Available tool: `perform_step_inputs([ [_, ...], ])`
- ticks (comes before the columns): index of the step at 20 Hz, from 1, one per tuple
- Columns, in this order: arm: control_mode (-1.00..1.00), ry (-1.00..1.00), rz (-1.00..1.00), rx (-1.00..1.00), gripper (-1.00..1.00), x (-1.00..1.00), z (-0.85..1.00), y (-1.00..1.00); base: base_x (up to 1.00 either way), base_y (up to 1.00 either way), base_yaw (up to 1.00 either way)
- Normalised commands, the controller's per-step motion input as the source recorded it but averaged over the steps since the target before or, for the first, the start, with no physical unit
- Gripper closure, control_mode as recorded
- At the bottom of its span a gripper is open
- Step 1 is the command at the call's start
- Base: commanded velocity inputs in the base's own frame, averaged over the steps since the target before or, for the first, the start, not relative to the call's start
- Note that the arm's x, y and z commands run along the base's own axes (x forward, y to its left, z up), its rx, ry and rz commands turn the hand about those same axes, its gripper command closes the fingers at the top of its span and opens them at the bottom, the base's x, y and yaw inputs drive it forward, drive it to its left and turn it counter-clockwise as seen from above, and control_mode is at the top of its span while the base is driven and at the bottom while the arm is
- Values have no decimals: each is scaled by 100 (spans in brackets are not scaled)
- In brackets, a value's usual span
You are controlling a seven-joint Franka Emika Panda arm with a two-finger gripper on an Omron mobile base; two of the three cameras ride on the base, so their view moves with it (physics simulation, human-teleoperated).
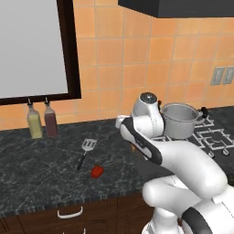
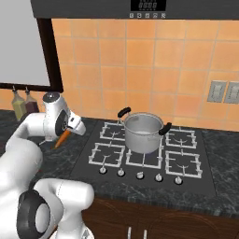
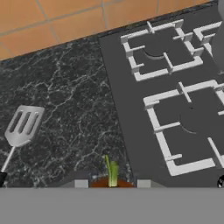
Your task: Put the carrot and bell pepper in the pot. Retrieve the spatula and lightly stir the vegetables in the pot.
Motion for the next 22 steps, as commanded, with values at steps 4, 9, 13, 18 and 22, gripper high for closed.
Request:
perform_step_inputs([
  [4,-100,-14,-13,-6,100,0,100,-88,0,0,0],
  [9,-100,-14,-17,-9,100,0,100,-91,0,0,0],
  [13,-100,-10,-20,-4,100,0,93,-99,0,0,0],
  [18,-100,-4,-19,0,100,11,52,-99,0,0,0],
  [22,-100,-1,-12,0,100,38,6,-80,0,0,0],
])
